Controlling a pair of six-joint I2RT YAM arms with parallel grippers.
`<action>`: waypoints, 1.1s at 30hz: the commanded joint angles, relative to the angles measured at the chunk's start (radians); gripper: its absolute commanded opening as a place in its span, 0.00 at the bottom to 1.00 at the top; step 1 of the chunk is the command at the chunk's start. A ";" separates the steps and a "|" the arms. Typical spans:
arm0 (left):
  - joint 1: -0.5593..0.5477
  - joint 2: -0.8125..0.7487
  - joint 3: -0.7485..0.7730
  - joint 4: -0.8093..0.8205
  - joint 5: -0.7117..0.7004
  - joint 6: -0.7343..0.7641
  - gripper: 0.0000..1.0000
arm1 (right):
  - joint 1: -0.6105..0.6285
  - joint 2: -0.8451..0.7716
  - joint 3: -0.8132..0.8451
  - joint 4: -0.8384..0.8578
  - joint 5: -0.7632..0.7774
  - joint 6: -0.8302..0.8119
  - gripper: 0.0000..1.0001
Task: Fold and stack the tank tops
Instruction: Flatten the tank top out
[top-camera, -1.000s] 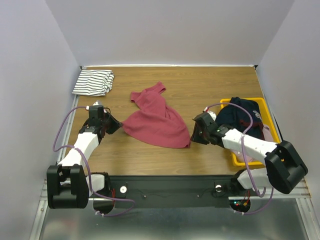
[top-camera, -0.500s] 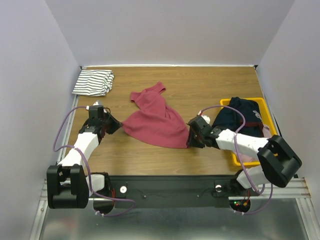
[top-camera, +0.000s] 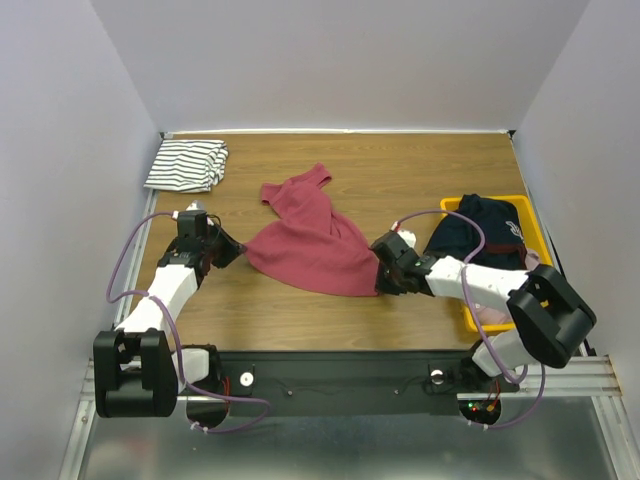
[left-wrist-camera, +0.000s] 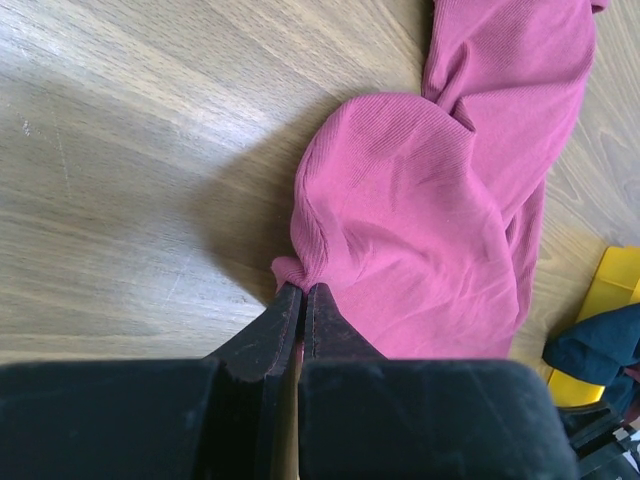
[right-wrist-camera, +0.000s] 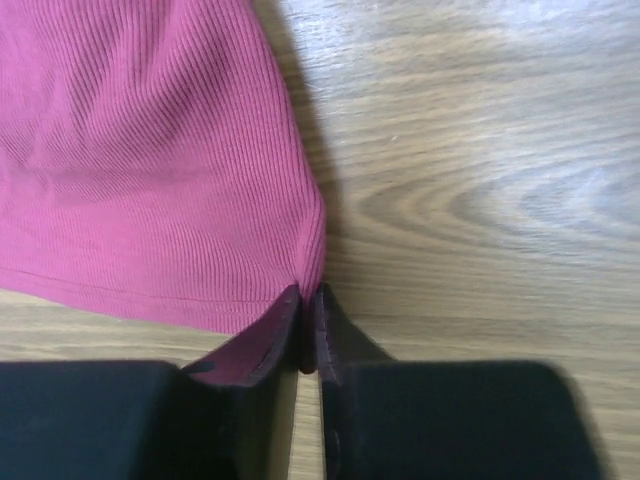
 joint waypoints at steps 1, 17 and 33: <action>0.006 -0.050 0.034 -0.001 0.024 0.032 0.00 | -0.008 -0.077 0.088 -0.045 0.118 -0.024 0.02; 0.004 -0.245 0.629 0.095 0.135 -0.129 0.00 | -0.276 -0.065 1.108 -0.238 0.168 -0.395 0.00; 0.004 -0.137 0.804 0.224 0.041 -0.247 0.00 | -0.278 0.046 1.417 -0.238 0.174 -0.481 0.00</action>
